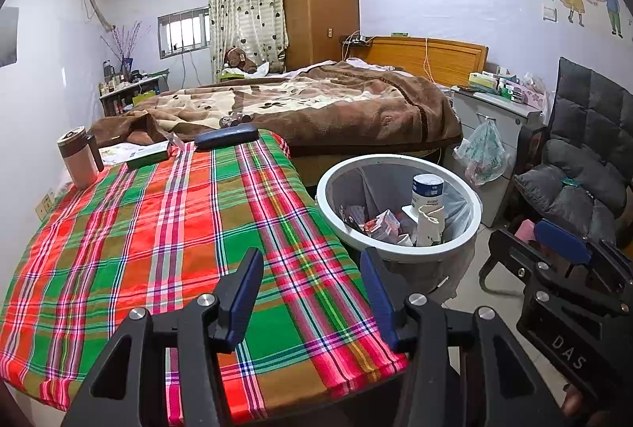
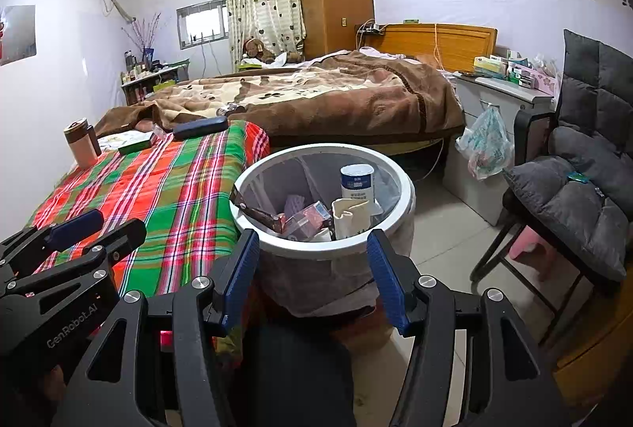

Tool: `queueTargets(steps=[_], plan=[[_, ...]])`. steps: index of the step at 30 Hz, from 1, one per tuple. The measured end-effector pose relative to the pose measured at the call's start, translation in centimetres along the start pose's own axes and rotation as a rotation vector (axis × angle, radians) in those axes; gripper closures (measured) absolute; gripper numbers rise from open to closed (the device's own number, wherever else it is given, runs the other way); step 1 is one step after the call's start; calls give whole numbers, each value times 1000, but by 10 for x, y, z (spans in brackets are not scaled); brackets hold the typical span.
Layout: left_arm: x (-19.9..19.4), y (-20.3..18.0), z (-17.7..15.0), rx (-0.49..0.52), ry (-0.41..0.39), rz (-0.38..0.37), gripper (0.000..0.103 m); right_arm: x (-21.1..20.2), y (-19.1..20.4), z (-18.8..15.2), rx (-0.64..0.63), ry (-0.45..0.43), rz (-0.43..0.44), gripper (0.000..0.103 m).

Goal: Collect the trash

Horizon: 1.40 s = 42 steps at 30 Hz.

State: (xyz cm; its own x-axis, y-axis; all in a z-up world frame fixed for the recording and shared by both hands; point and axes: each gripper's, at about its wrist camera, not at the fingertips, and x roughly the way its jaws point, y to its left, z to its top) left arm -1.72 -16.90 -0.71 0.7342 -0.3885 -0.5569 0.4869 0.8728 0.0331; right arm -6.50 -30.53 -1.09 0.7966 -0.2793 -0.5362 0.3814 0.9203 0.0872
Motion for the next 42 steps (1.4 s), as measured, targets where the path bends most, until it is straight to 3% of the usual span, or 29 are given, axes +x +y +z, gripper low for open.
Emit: queueTargets(steps=[42], plan=[[-1, 2, 0, -8, -5, 7, 52, -4, 5, -1, -1, -1, 3, 45]])
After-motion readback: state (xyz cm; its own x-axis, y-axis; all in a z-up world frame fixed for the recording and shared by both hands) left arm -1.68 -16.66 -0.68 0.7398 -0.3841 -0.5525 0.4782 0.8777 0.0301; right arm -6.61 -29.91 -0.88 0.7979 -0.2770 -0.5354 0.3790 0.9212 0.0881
